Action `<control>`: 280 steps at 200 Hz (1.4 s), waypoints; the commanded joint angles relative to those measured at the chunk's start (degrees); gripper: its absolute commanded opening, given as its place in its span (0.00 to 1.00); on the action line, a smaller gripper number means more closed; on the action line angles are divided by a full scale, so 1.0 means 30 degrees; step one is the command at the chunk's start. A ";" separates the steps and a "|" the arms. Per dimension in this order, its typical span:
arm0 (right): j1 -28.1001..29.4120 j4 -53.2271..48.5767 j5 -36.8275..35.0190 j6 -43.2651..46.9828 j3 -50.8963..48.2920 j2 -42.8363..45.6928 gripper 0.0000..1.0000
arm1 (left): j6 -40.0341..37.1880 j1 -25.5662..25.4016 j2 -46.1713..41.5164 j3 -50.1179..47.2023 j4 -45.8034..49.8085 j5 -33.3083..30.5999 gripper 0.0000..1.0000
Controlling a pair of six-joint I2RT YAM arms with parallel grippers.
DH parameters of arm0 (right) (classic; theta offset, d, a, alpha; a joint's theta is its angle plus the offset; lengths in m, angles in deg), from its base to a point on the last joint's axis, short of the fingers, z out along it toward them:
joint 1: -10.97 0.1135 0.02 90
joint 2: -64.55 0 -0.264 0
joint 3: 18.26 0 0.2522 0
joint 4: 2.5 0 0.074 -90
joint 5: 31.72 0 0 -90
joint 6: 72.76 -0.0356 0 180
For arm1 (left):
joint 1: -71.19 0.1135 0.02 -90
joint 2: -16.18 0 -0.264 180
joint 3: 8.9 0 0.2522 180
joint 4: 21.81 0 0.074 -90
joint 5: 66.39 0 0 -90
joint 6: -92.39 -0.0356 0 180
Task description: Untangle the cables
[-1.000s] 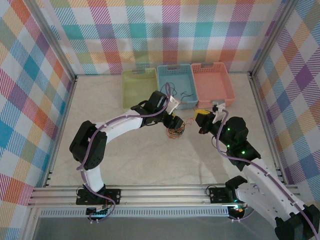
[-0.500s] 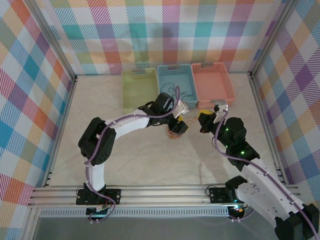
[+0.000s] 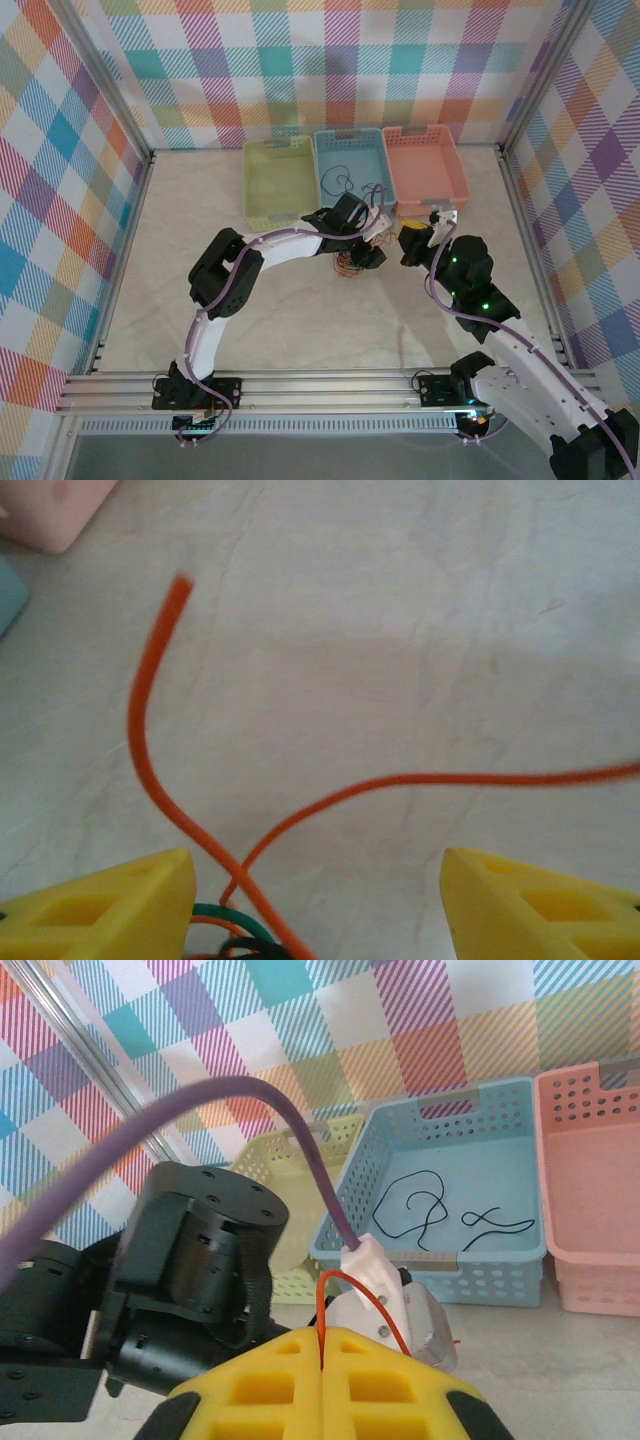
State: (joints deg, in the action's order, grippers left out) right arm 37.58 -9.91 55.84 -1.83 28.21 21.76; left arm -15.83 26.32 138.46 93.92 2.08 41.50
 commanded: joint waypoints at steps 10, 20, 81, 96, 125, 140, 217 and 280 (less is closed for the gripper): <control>-0.0052 0.0168 -0.0085 -0.0030 -0.0061 0.0141 0.00 | -0.0338 -0.0350 0.0831 0.1603 0.0433 -0.2609 0.62; -0.0052 0.0168 -0.0081 -0.0029 -0.0056 0.0146 0.00 | -0.0333 -0.0412 0.1055 0.1882 0.0602 -0.3035 0.60; -0.0081 0.0110 -0.0015 0.0011 -0.0003 -0.0163 0.00 | -0.0256 -0.0456 0.1585 0.1579 -0.0300 -0.2674 0.48; -0.0073 0.0080 0.0021 0.0027 0.0057 -0.0241 0.00 | -0.0285 -0.0491 0.1643 0.1684 -0.0406 -0.2838 0.45; -0.0074 0.0066 -0.0008 0.0029 0.0029 -0.0240 0.00 | -0.0403 -0.0512 0.1777 0.1843 -0.0386 -0.2696 0.42; -0.0082 0.0067 -0.0011 0.0029 0.0069 -0.0227 0.00 | -0.0467 -0.0499 0.1896 0.2056 -0.0075 -0.2852 0.42; -0.0081 -0.1807 -0.0259 0.0371 0.1578 0.3796 0.00 | -0.0480 -0.0499 0.2159 0.2270 0.0197 -0.2862 0.39; -0.0081 -0.4963 0.0716 0.1152 0.6042 0.5573 0.00 | -0.0109 -0.0499 0.2613 0.3035 0.0824 -0.3517 0.38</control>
State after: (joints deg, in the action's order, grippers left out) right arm 37.58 -22.28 56.57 -0.26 41.13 36.71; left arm -16.53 25.60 144.65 100.82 2.43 32.86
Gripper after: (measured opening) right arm 0.063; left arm 0.388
